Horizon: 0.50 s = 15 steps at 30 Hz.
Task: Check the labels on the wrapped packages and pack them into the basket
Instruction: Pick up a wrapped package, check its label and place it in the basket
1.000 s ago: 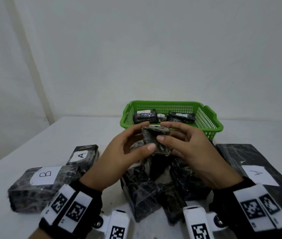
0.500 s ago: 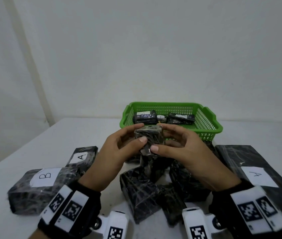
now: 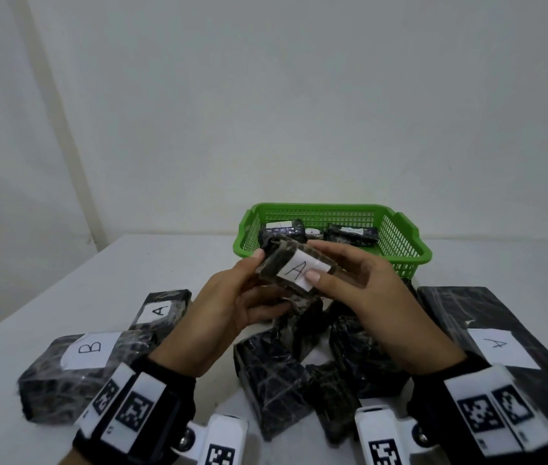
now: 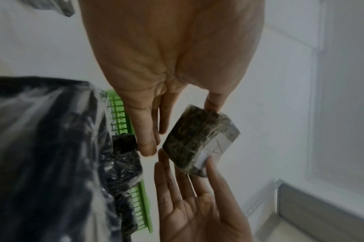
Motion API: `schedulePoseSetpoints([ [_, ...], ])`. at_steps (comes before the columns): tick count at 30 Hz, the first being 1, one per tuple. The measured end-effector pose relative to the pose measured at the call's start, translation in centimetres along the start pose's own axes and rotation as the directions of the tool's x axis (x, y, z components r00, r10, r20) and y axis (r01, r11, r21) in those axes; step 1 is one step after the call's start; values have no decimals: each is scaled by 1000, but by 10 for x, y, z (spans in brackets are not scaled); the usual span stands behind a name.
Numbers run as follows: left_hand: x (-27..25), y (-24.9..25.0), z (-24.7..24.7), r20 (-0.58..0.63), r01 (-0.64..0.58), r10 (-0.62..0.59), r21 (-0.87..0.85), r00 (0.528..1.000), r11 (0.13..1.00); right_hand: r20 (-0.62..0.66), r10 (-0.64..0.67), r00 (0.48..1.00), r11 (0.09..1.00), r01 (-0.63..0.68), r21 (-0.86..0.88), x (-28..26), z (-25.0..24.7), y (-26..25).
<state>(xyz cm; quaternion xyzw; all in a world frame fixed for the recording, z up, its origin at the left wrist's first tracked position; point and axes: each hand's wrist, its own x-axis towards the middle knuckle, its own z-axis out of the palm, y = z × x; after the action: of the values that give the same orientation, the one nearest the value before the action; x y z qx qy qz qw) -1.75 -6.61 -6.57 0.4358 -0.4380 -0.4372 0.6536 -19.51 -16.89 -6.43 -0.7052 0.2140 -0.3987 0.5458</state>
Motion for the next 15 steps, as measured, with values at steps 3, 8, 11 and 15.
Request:
schedulePoseSetpoints([
  [3,-1,1,-1,-32,-123,127,97,991,988,-68,40,997,998,-36,60,2,-1,3],
  [8,1,-4,-4,-113,-180,209,225,971,957,-96,78,992,996,-73,59,3,3,7],
  [11,3,-6,-5,-144,-170,203,214,969,962,-61,99,993,990,-92,103,4,6,7],
  [15,4,-7,-6,-171,-157,188,180,967,971,-58,162,985,967,-146,206,5,7,8],
])
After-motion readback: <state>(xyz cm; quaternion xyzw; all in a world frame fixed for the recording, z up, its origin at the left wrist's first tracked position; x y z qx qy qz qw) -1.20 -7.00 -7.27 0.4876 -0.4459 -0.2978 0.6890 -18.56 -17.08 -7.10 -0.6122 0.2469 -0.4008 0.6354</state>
